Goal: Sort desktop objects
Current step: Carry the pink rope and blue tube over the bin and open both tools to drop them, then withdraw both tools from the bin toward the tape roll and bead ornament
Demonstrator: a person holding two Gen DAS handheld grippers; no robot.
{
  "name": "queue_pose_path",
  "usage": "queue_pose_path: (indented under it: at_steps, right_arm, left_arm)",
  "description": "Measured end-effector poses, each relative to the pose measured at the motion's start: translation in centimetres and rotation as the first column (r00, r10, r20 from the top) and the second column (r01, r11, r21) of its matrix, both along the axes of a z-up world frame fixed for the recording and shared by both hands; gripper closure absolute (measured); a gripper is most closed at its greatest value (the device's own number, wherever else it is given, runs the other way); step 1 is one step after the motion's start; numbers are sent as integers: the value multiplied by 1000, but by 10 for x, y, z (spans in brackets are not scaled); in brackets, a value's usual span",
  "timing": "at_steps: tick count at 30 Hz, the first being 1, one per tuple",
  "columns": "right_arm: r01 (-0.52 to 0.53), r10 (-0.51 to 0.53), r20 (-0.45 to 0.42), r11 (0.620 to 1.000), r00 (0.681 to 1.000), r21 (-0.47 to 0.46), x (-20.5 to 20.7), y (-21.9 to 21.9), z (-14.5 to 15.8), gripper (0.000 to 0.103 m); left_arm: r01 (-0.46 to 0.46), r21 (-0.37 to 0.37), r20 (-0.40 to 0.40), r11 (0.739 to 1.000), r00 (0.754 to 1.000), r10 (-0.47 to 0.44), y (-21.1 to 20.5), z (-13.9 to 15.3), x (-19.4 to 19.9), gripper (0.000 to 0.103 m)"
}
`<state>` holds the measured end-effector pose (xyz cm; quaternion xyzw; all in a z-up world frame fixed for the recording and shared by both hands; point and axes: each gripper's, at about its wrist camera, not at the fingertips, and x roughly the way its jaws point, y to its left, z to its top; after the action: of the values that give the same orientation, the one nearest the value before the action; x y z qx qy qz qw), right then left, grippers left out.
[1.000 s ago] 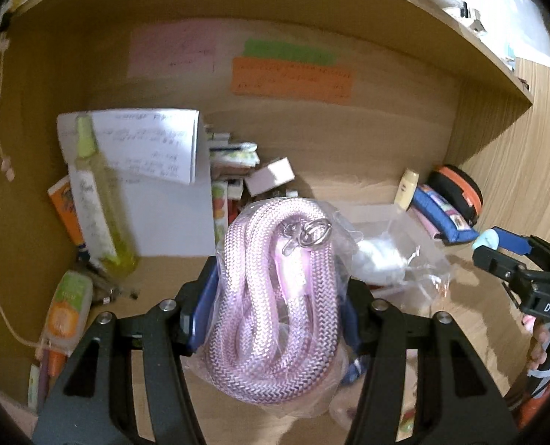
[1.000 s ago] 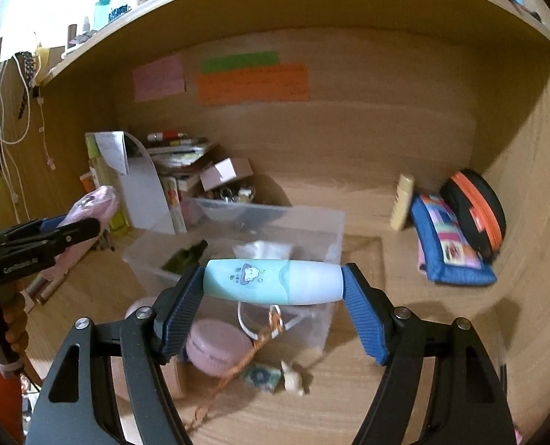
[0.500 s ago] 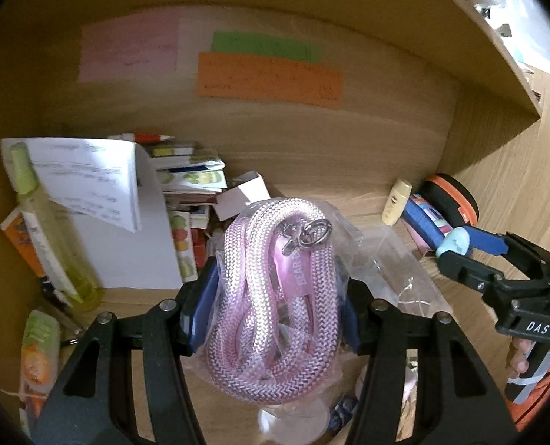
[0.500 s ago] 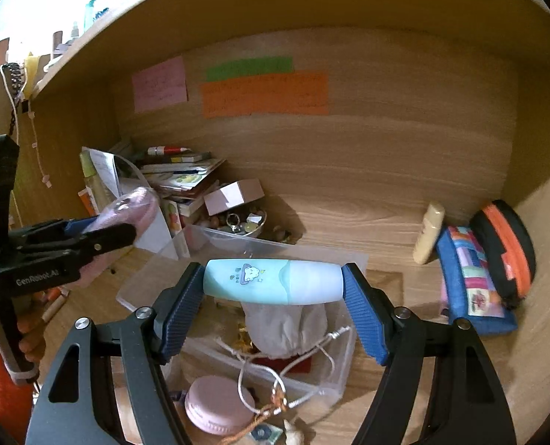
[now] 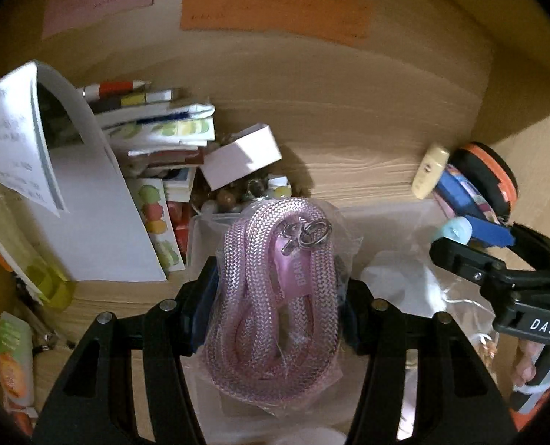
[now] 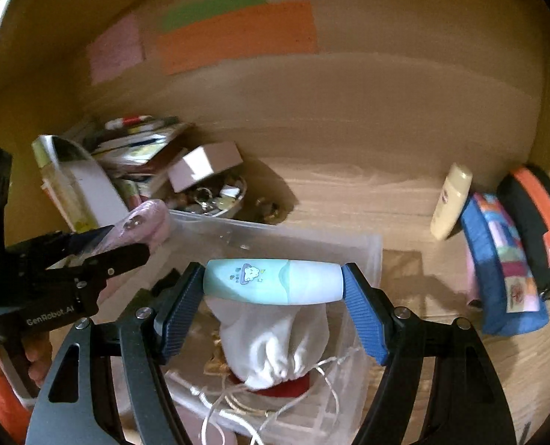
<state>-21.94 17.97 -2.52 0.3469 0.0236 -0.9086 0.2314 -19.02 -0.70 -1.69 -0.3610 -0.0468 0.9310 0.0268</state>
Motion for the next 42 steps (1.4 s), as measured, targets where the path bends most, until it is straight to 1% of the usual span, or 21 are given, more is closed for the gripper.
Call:
queue_pose_path:
  at_steps: [3,6,9,12,15,18,22,24,25,27,28,30,32,36,39,42]
  right_arm:
    - [20,-20,6,999,1000,40,-4,-2,-10,32]
    - [62,-60,-20,995,998,74,-5,-1,-14,32]
    - [55,-54,-11,996,998,69,-6,-1,-17,32]
    - [55,-53,-18,993,998,101,-6,-5,-22,32]
    - [66,-59,-51,988,997,139,-3,-10,-24,32]
    - [57,-52,-39,986,998,154,-3,-13,-29,32]
    - [60,-50,-56,979,997,196,-1,-18,-33,31]
    - [64,-49,-76,975,996,214,1,-20,-32,29]
    - [64,-46,-85,974,995,218,3,-21,-32,27]
    - [64,-43,-99,974,994,216,5,-21,-30,26]
    - [60,-39,-102,975,994,212,6,-21,-29,26]
    - [52,-32,-104,978,994,199,7,-21,-27,26]
    - [48,-29,-105,980,994,192,7,-21,-25,25]
    - [47,-27,-111,981,993,188,12,-20,-18,25]
    - [41,-20,-128,985,992,167,22,-17,-5,24]
    - [46,-21,-164,987,986,151,38,-14,8,18]
  left_arm:
    - [10,2,25,1000,1000,-10,2,-9,-5,47]
    - [2,-13,34,1000,999,-2,4,-12,-7,47]
    - [4,-20,45,1000,999,-3,6,-15,-9,47]
    - [-1,-22,52,1000,999,2,6,-16,-12,47]
    - [-2,-6,60,1000,998,2,2,-16,-13,47]
    - [-11,-9,62,1000,998,11,1,-17,-13,47]
    - [4,3,54,1000,999,-4,2,-16,-11,47]
    - [21,3,49,1000,999,-21,5,-16,-10,47]
    - [35,16,50,999,998,-36,6,-16,-9,46]
    - [58,35,48,998,997,-59,8,-14,-7,45]
    - [64,35,39,997,997,-65,10,-13,-5,42]
    - [72,22,22,997,997,-73,12,-9,-3,39]
    - [73,8,8,997,997,-73,14,-5,0,37]
    - [55,-1,-18,999,998,-55,13,4,5,30]
    - [34,-5,-35,999,999,-34,6,12,13,29]
    - [12,-19,-53,1000,999,-13,-2,18,26,26]
